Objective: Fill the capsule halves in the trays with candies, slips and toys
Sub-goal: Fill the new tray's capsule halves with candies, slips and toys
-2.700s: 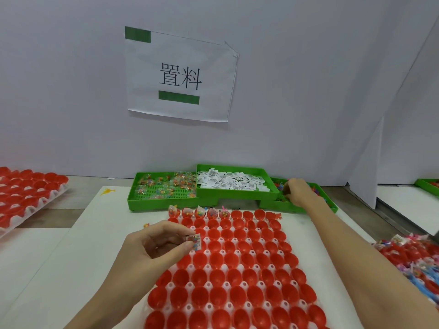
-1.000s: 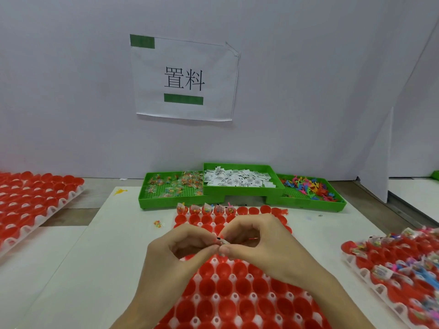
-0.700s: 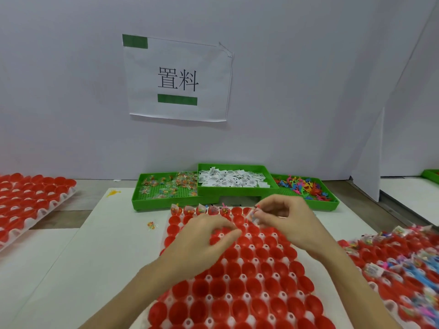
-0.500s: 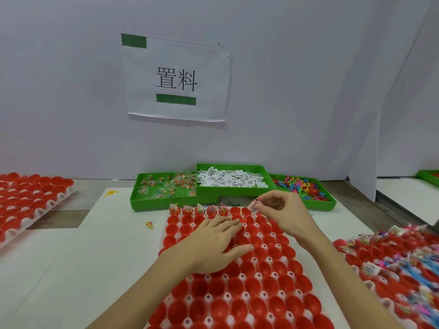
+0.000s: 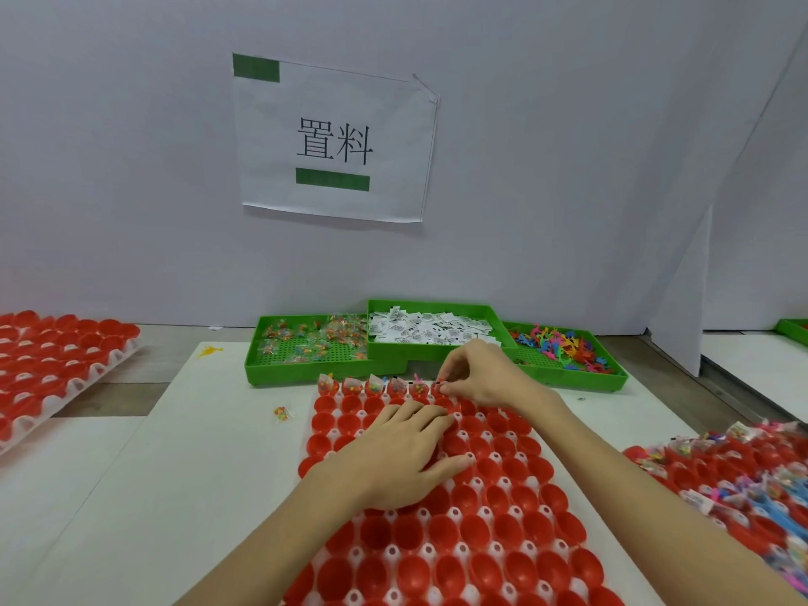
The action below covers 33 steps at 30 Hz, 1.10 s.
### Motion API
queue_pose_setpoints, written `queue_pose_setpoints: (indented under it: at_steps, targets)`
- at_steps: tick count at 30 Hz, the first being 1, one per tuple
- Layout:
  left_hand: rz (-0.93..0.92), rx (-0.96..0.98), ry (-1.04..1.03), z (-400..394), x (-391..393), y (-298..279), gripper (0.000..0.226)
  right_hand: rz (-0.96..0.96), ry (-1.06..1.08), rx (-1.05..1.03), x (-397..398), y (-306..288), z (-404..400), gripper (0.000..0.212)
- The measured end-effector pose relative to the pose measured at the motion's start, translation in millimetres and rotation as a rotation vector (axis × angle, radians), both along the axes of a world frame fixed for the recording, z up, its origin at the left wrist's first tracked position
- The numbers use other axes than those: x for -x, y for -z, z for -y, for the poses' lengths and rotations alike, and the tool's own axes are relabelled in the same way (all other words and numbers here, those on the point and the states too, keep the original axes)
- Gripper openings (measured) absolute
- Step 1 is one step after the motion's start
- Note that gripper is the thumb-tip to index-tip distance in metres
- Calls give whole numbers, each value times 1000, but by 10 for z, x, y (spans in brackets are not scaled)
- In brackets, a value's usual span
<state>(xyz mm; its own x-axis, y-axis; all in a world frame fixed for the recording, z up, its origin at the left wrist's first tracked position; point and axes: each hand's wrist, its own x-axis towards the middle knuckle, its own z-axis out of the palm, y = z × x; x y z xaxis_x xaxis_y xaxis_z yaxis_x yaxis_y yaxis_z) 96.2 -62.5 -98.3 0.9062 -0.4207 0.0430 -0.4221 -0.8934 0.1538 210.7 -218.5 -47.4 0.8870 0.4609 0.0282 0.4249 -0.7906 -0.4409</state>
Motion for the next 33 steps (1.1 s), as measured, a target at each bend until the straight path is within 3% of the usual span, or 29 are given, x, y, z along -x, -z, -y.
queue_pose_setpoints:
  at_steps: [8,12,23,26,33]
  targets:
    - [-34,-6,-6,4,1,-47,71,-163,62,140,-99,-225,-94,21]
    - [-70,3,-15,4,4,-79,70,-203,17,101,-113,-305,-8,13]
    - [-82,5,-14,-4,-7,-110,71,97,11,118,-5,-89,-132,9]
    - [-86,2,-9,-8,-2,-121,71,137,40,34,86,-129,-20,16]
    - [-60,39,13,-29,7,-231,64,111,87,-453,467,-141,368,17]
